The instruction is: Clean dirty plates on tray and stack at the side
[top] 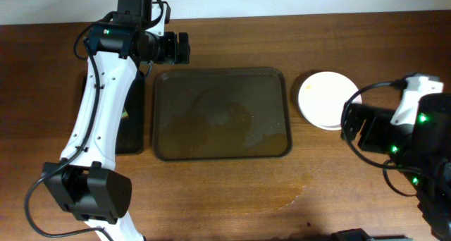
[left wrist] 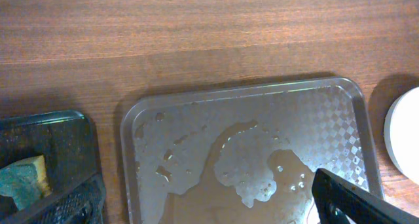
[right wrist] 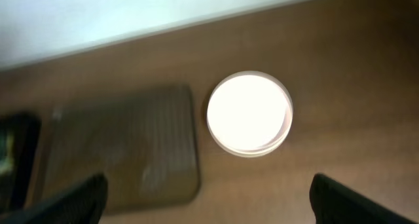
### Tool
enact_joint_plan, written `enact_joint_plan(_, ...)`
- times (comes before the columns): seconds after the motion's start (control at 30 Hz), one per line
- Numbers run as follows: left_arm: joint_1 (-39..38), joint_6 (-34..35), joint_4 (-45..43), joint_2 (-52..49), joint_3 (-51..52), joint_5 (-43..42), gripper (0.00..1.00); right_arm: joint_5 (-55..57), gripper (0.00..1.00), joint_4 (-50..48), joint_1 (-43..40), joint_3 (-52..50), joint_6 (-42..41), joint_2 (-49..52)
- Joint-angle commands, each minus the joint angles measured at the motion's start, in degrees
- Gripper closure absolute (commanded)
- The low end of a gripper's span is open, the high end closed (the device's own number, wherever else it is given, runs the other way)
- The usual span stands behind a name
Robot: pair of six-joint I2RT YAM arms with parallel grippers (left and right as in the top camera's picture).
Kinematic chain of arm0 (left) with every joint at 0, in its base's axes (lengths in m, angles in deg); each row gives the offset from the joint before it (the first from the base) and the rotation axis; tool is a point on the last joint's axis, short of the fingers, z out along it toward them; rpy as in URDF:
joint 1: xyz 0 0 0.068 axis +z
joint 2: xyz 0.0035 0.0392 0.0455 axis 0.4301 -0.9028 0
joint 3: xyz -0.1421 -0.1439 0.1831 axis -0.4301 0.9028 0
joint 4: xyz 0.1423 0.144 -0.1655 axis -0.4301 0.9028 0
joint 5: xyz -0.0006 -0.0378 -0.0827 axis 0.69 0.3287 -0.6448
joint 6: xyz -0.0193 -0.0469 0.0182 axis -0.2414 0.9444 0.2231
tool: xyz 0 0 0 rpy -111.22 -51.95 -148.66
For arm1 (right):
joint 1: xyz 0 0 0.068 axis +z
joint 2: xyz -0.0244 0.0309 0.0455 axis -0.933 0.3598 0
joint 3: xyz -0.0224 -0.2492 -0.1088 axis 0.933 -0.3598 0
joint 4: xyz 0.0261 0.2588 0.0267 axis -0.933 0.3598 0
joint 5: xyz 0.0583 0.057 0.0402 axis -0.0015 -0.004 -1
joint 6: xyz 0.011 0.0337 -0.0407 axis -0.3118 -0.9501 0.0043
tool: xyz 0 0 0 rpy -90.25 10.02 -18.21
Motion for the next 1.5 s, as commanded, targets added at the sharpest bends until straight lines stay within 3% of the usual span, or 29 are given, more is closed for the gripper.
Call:
enact_joint_plan(0.0,0.00,0.07,0.02,-0.39,0.02,-0.81,0.01,6.71,0.02,-13.53,0.17,-7.34,2.67,-5.49)
enact_joint_plan(0.07,0.00,0.07,0.00,-0.39,0.02,-0.81,0.01,2.12,0.02,-28.79,-0.92,-23.04,9.44,-13.44)
enact_joint_plan(0.27,0.00,0.07,0.00,-0.39,0.02,-0.81,0.01,-6.23,0.02,-60.46,-3.93,-68.98,9.46,-40.41)
enact_joint_plan(0.4,0.00,0.07,0.02,-0.39,0.02,-0.81,0.01,-7.30,0.01,-63.10,-3.89,-83.52,9.46,-55.12)
enact_joint_plan(0.57,0.00,0.07,0.02,-0.39,0.02,-0.81,0.01,-7.98,0.02,-64.65,-3.85,-89.44,9.44,-56.83)
enact_joint_plan(1.03,0.00,0.07,0.02,-0.39,0.00,-0.81,0.01,-8.94,0.02,-64.78,-3.48,-89.55,9.46,-56.81)
enact_joint_plan(1.13,0.57,-0.61,1.57,-0.39,0.02,4.76,0.01,-8.94,0.02,-64.78,-3.48,-89.55,9.49,-56.81)
enact_joint_plan(1.23,3.15,-7.80,3.43,4.15,0.31,6.73,0.01,-8.94,0.02,-64.78,-3.48,-89.55,9.46,-56.81)
enact_joint_plan(1.33,5.60,-9.03,-4.87,15.10,9.77,6.73,0.01,-8.94,0.02,-64.78,-3.48,-89.55,9.46,-56.81)
enact_joint_plan(1.47,9.20,-9.46,-21.31,36.20,35.89,7.85,0.01,-8.94,0.02,-64.78,-3.48,-89.55,9.46,-56.81)
